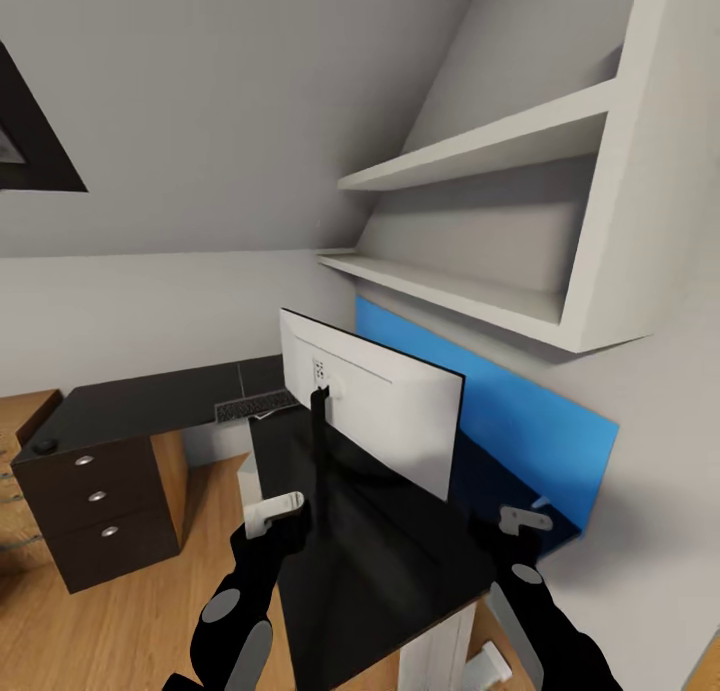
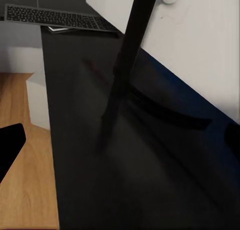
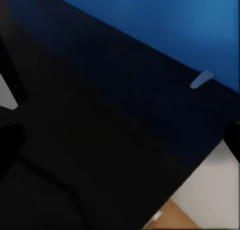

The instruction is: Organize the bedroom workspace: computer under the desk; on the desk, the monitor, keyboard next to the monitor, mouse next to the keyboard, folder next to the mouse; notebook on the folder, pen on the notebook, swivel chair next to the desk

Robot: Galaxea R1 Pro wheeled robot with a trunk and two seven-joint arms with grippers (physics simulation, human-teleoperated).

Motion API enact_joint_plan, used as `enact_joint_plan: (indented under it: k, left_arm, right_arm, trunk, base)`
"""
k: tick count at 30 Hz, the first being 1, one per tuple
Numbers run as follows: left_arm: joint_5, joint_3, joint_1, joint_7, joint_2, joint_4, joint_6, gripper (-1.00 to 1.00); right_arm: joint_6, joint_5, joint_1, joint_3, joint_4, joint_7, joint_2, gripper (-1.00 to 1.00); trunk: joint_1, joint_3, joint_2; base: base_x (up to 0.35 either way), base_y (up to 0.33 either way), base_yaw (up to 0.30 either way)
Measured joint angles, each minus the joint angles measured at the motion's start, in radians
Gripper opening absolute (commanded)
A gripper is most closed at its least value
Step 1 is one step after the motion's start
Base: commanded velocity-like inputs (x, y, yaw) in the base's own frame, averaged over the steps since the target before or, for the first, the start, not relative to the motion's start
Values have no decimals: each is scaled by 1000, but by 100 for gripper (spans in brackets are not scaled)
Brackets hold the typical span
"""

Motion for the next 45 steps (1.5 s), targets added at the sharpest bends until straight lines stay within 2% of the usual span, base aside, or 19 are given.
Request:
enact_joint_plan:
  k: [22, 45]
  left_arm:
    - [0, 2, 0, 0, 0, -1, 0, 100]
    - [0, 2, 0, 0, 0, -1, 0, 100]
  right_arm:
    - [20, -6, -1, 11, -48, 2, 4, 100]
    - [15, -4, -1, 14, -47, 7, 4, 100]
  trunk:
    - [0, 0, 0]
    - [0, -1, 0]
  base:
    - [-11, 0, 12]
    - [0, 0, 251]
